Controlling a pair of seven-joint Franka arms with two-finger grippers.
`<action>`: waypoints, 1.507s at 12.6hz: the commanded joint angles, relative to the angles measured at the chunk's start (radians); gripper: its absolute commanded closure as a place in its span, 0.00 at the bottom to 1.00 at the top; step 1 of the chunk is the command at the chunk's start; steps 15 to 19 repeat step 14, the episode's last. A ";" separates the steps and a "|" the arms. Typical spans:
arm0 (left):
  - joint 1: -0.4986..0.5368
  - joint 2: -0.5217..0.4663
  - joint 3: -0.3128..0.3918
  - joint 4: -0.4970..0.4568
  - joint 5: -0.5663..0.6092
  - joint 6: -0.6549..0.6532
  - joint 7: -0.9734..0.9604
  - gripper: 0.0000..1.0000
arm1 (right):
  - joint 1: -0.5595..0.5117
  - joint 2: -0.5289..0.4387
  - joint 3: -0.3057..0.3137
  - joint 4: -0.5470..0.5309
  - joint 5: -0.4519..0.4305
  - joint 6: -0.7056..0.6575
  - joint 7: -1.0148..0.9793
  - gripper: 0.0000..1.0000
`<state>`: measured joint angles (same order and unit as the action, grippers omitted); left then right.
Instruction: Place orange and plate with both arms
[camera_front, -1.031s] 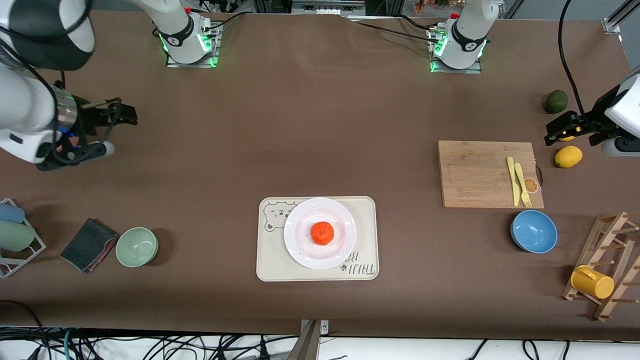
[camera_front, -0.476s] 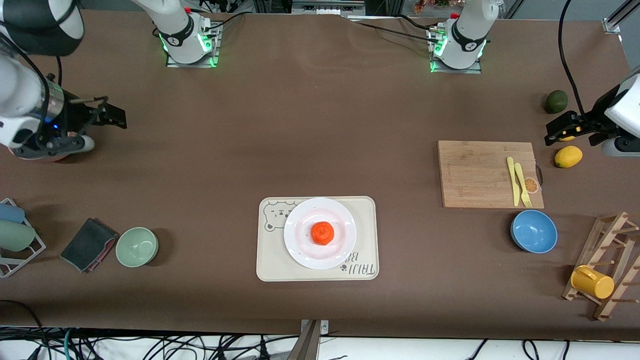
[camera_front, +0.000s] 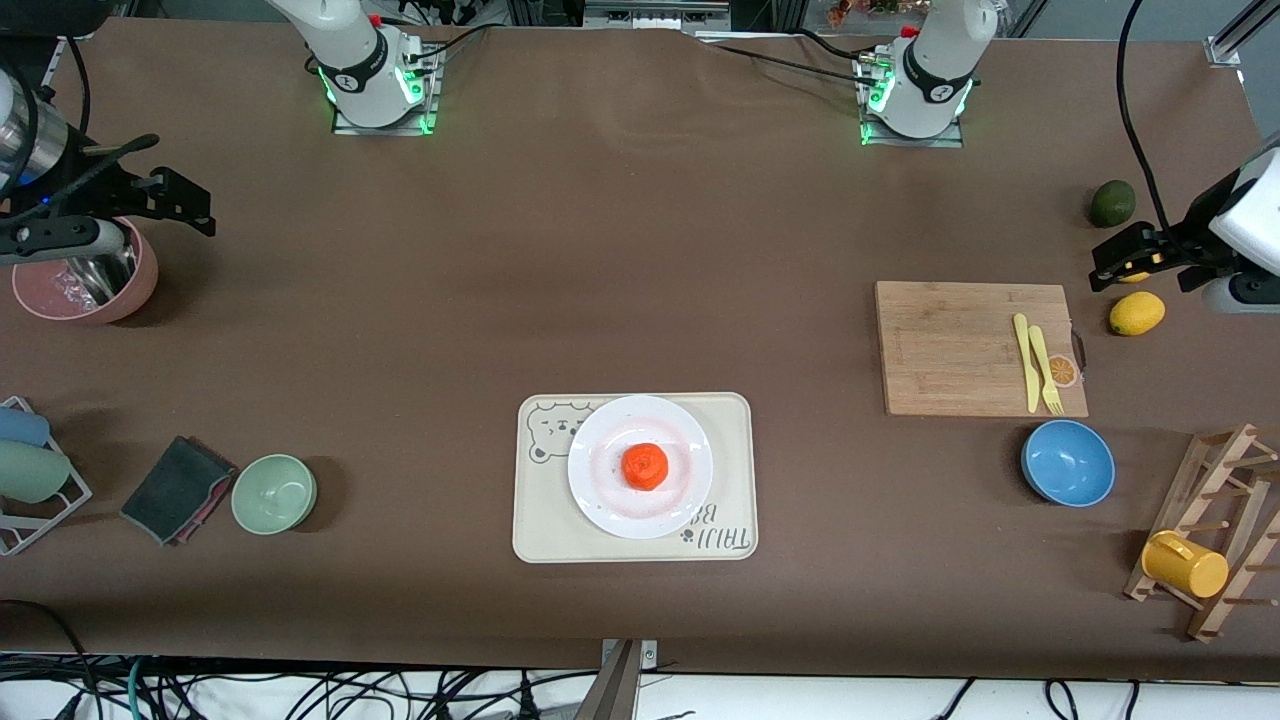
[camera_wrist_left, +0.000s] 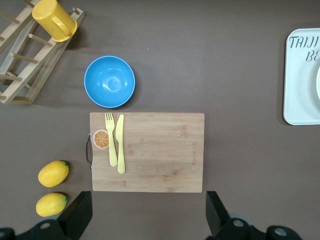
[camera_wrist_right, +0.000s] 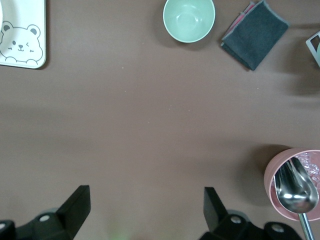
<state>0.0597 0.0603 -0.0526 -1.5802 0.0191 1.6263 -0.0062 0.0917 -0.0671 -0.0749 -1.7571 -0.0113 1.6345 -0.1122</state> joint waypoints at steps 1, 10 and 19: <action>-0.001 0.000 0.000 0.011 0.010 -0.005 0.018 0.00 | -0.050 0.007 0.027 0.054 -0.003 -0.074 0.035 0.00; -0.001 0.000 0.000 0.011 0.010 -0.005 0.018 0.00 | -0.064 0.055 0.049 0.103 0.001 -0.082 0.072 0.00; -0.001 0.000 0.000 0.011 0.010 -0.005 0.020 0.00 | -0.059 0.056 0.047 0.103 0.034 -0.082 0.075 0.00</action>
